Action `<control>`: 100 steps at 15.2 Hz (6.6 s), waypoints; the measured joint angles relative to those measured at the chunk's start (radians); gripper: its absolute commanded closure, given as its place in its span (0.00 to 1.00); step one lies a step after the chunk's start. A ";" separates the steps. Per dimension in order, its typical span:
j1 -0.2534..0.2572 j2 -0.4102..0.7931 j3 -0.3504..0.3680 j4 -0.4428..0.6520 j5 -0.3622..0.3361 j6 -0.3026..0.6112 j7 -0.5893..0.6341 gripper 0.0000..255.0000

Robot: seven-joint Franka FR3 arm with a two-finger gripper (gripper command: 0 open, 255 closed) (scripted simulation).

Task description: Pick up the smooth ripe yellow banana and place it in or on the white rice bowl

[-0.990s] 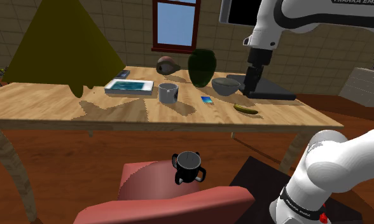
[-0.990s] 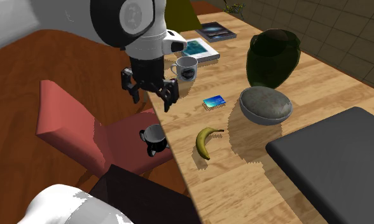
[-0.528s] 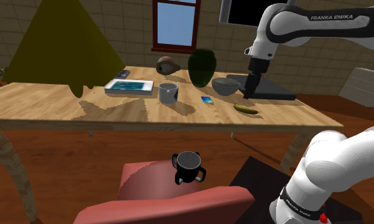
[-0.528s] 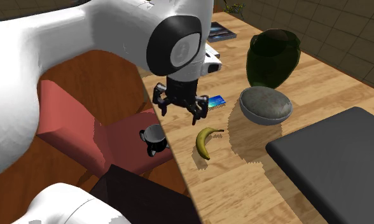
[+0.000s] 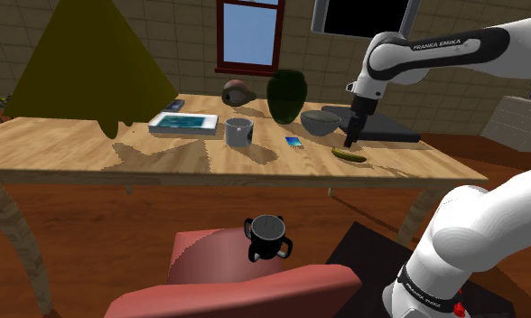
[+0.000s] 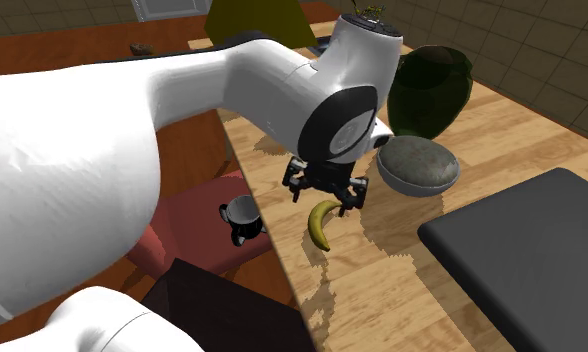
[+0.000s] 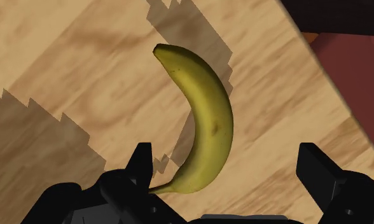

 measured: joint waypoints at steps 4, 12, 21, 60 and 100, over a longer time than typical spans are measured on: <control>0.000 0.016 -0.012 -0.039 -0.002 0.056 -0.009 0.00; 0.000 0.022 -0.015 -0.072 -0.003 0.094 -0.008 0.00; 0.000 0.021 -0.015 -0.072 -0.003 0.094 -0.008 1.00; 0.037 0.138 -0.001 0.453 0.049 -0.317 -0.015 1.00; -0.053 0.892 -0.191 1.054 0.358 -0.272 -0.309 0.00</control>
